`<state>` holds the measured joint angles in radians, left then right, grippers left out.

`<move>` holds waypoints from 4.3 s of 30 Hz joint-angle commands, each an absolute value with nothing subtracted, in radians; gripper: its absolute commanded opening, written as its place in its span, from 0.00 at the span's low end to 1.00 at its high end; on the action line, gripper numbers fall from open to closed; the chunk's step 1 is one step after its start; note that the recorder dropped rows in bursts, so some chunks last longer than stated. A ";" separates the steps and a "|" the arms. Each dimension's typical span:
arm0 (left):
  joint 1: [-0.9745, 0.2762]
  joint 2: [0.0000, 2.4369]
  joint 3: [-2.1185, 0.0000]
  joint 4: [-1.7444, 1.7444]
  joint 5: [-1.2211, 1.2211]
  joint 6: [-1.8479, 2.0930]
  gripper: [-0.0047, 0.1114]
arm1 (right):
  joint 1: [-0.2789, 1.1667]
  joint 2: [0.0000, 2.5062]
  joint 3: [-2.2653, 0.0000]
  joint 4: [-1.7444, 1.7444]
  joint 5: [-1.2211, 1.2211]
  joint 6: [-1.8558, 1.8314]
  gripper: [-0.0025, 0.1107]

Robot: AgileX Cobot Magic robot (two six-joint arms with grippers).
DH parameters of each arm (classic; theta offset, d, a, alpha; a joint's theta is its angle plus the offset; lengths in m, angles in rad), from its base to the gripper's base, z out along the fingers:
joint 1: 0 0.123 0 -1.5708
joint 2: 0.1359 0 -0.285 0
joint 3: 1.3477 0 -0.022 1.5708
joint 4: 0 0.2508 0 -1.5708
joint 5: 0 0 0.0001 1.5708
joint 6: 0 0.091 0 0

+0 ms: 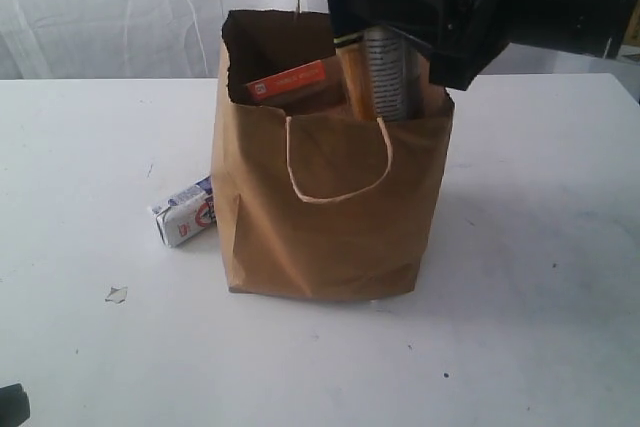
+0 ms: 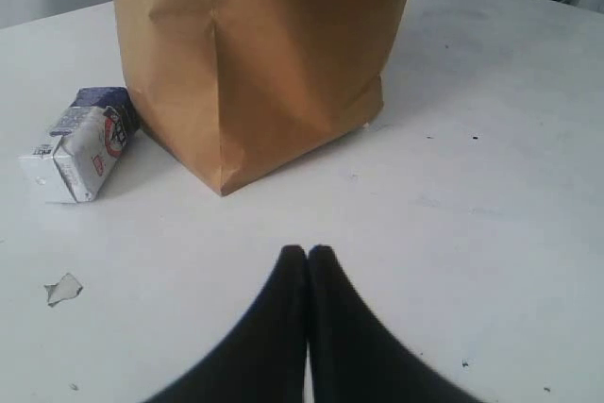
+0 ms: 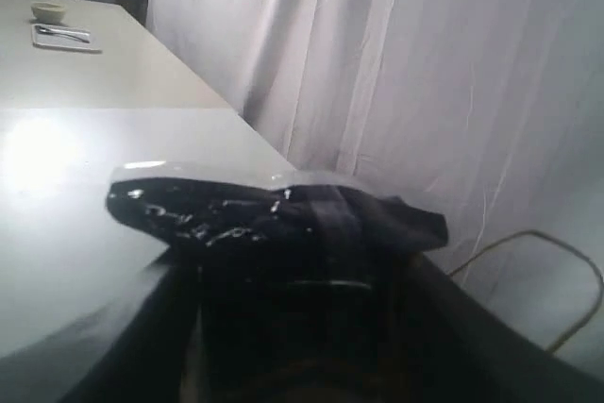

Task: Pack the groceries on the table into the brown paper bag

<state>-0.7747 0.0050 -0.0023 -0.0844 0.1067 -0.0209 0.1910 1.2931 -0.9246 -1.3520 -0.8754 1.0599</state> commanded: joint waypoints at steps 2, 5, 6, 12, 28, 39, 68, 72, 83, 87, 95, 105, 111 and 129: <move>-0.780 0.000 0.000 -0.089 0.106 -0.021 0.04 | 0.188 1.305 -0.930 -1.302 -0.876 1.062 0.58; -0.780 0.000 0.000 -0.089 0.106 -0.021 0.04 | 0.188 1.301 -0.930 -1.297 -0.846 1.062 0.64; -0.780 0.000 0.000 -0.089 0.106 -0.021 0.04 | 0.188 1.301 -0.930 -1.299 -0.840 1.062 0.64; -0.780 0.000 0.000 -0.089 0.106 -0.021 0.04 | 0.188 1.297 -0.930 -1.303 -0.842 1.071 0.65; -0.780 0.000 0.000 -0.089 0.106 -0.021 0.04 | 0.188 1.185 -0.923 -1.308 -0.719 1.088 0.64; -0.780 0.000 0.000 -0.089 0.106 -0.021 0.04 | 0.188 0.895 -0.836 -1.370 -0.224 1.492 0.64; -0.780 0.000 0.000 -0.089 0.106 -0.021 0.04 | 0.188 0.529 -0.483 -1.744 -0.313 1.868 0.02; -0.780 0.000 0.000 -0.089 0.106 -0.021 0.04 | 0.188 0.390 -0.406 -1.744 -0.323 1.899 0.02; -0.780 0.000 0.000 -0.089 0.106 -0.021 0.04 | 0.188 0.155 -0.298 -1.744 -0.301 2.021 0.02; -0.780 0.000 0.000 -0.089 0.106 -0.021 0.04 | 0.188 0.155 -0.294 -1.744 -0.305 2.017 0.02; -0.780 0.000 0.000 -0.089 0.106 -0.021 0.04 | 0.188 0.149 -0.173 -1.744 -0.224 1.866 0.02; -0.780 0.000 0.000 -0.089 0.106 -0.021 0.04 | 0.188 0.149 -0.058 -1.600 -0.048 1.637 0.02; -0.780 0.000 0.000 -0.089 0.106 -0.021 0.04 | 0.188 0.149 -0.071 -0.458 -0.050 0.372 0.02; -0.780 0.000 0.000 -0.089 0.106 -0.021 0.04 | 0.188 0.149 -0.010 -0.033 0.053 -0.083 0.02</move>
<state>-0.7747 0.0050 -0.0023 -0.0844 0.1067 -0.0209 0.1910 0.1518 -0.0394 -0.0510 0.0731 -0.0524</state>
